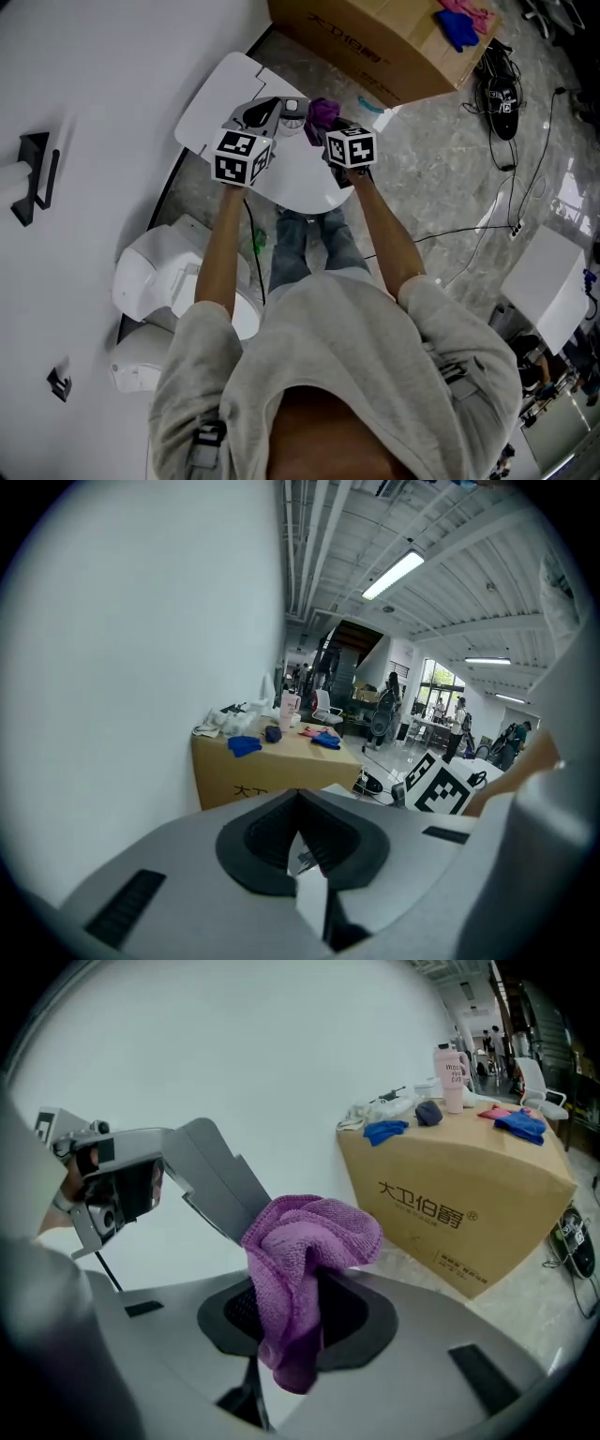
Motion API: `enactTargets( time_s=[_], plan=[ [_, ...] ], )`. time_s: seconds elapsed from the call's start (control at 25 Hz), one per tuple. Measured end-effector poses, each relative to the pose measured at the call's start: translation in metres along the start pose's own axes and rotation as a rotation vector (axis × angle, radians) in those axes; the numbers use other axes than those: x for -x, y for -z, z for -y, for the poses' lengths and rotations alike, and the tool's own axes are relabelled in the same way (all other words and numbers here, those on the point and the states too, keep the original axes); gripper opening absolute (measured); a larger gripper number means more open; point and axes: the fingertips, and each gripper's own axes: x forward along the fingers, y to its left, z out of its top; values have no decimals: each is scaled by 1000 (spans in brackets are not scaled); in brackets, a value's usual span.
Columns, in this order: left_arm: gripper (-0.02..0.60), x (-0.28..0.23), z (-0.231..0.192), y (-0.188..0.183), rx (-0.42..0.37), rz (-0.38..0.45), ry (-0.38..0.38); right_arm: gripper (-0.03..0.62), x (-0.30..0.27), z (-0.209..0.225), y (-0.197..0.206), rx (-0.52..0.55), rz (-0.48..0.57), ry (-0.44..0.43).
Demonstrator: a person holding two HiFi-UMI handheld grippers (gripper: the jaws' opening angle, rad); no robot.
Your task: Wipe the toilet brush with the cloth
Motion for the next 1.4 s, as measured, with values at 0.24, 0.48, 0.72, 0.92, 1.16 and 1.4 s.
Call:
enactTargets(
  time_s=[0.24,0.48,0.72,0.92,1.16,1.4],
  plan=[
    [18,1,-2,0,5,6,-1,120,17,22,-17,-7,53,36],
    [18,0,-1,0,12,10,-3,120,45,13,-93,68,210,18],
    [18,-2,-1,0,15,6,-7,120,69,-24,-164,155,344,-66],
    [18,-1,-2,0,20,11,-12,120,61,-48,-173,185,334,-131],
    [18,-1,-2,-1,22,13,-16,120,37,-47,-142,156,236,-156],
    [18,-1,-5,0,25,14,-23,120,23,-33,-128,-91,242,-238]
  ],
)
